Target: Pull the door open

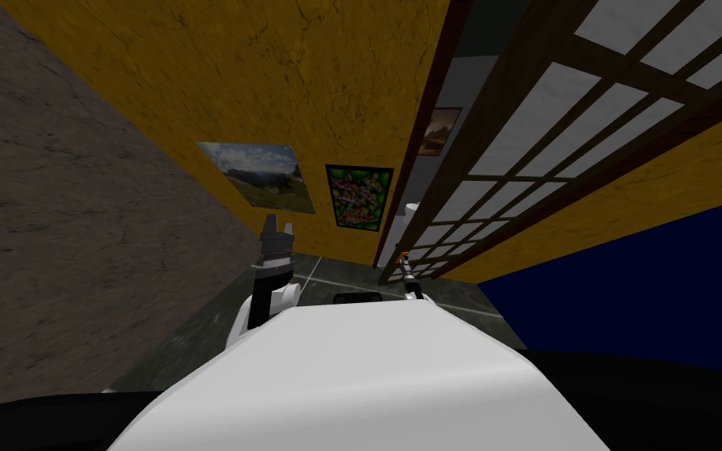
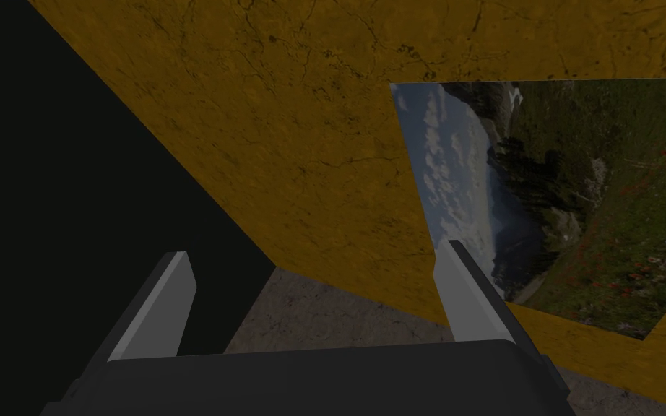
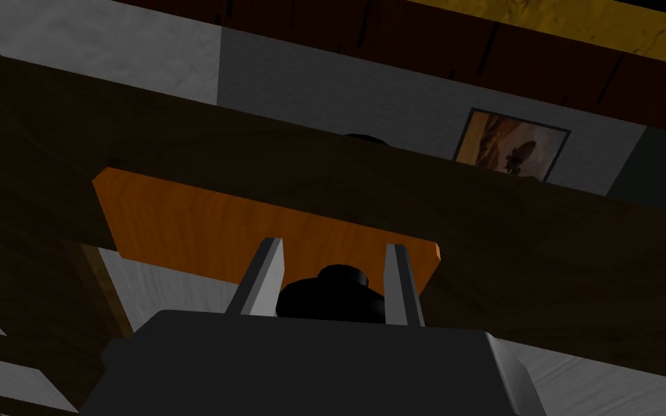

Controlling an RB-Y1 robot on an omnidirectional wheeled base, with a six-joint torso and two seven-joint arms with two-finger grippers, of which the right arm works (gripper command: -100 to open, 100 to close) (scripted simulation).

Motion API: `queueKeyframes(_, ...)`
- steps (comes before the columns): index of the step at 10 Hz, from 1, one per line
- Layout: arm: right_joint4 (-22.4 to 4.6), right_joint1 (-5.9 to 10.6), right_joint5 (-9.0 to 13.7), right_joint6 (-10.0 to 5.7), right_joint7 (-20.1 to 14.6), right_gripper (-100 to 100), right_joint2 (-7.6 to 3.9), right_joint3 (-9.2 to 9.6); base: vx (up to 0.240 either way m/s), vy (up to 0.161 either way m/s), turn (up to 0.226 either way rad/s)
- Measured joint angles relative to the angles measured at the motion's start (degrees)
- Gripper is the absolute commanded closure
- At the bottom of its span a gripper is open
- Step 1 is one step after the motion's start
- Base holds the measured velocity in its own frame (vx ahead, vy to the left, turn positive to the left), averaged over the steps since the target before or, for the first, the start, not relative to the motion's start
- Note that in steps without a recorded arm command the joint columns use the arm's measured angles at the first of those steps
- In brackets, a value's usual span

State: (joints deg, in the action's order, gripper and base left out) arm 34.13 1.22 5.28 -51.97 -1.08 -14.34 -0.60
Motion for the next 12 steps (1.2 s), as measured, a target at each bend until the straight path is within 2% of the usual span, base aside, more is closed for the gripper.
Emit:
queueKeyframes(1, 2.05, -0.92, -0.03, 1.4, -0.08, 100, -0.12, 0.14, -0.005, -0.002, -0.012)
queueKeyframes(4, -1.95, 1.32, 0.05, -0.5, 0.01, 100, 0.06, 0.01, -0.003, -0.007, 0.016)
queueKeyframes(5, -1.36, 0.96, 0.36, -0.3, -0.97, 100, 0.02, 0.17, -0.018, -0.014, 0.063)
queueKeyframes(8, -4.27, 2.72, 1.5, -1.79, -5.15, 100, 0.01, 0.75, -0.02, -0.015, 0.033)
queueKeyframes(10, -2.98, 2.29, 2.07, -1.11, -7.47, 100, 0.07, 1.12, -0.017, -0.026, 0.046)
queueKeyframes(11, -5.56, 3.82, 2.61, -2.17, -9.18, 100, 0.13, 1.36, -0.015, -0.013, 0.031)
queueKeyframes(12, -5.43, 3.69, 2.85, -2.3, -10.44, 100, 0.07, 1.52, -0.001, -0.007, -0.005)
